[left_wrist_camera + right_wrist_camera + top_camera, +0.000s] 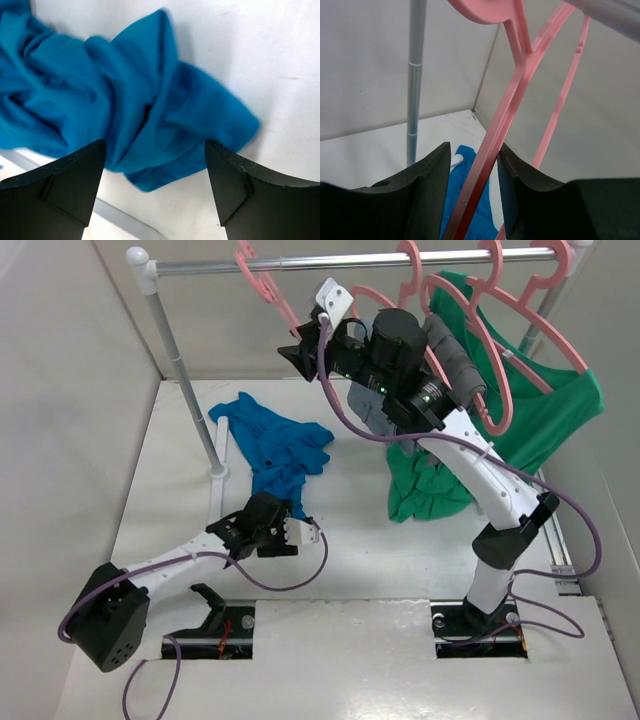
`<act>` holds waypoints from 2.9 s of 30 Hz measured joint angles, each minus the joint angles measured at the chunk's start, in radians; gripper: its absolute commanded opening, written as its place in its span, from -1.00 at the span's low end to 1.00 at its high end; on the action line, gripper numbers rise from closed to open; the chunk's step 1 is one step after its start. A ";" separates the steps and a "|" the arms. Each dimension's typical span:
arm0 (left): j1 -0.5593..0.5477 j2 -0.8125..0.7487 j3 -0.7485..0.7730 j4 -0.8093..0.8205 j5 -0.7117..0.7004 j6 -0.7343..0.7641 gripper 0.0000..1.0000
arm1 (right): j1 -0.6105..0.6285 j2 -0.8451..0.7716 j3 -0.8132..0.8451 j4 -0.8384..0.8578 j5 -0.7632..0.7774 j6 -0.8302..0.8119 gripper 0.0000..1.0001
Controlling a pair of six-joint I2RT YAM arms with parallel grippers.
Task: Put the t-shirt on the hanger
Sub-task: Grab a hanger with the right arm, then place tshirt on hanger
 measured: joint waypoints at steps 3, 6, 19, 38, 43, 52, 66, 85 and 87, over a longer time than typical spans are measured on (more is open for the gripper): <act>0.025 0.000 0.014 -0.003 -0.005 -0.031 0.50 | 0.006 -0.038 -0.030 0.002 -0.037 -0.003 -1.00; 0.036 -0.002 0.034 0.004 -0.016 -0.048 0.50 | 0.011 -0.098 -0.077 0.004 -0.071 -0.005 -1.00; 0.037 -0.374 0.042 0.000 0.137 -0.036 0.58 | 0.017 -0.350 -0.466 0.001 -0.233 0.000 -1.00; 0.225 -0.382 0.053 -0.084 0.168 -0.354 -0.19 | -0.014 -0.599 -0.906 -0.001 -0.247 0.077 -1.00; 0.307 -0.458 0.077 -0.025 0.196 -0.323 0.95 | -0.076 -0.645 -1.017 -0.004 -0.264 0.094 -1.00; 0.311 -0.364 0.356 0.029 0.480 -0.099 1.00 | -0.077 -0.625 -1.088 -0.028 -0.398 0.082 -1.00; 0.312 0.070 0.532 -0.296 0.667 0.236 0.10 | -0.023 -0.536 -1.037 -0.106 -0.491 0.000 -1.00; 0.319 0.045 0.615 -0.515 0.708 0.445 -1.00 | 0.094 -0.351 -0.713 -0.216 -0.095 -0.137 0.85; 0.321 0.050 0.622 -0.529 0.706 0.453 -1.00 | 0.109 -0.331 -0.704 -0.219 -0.075 -0.154 0.81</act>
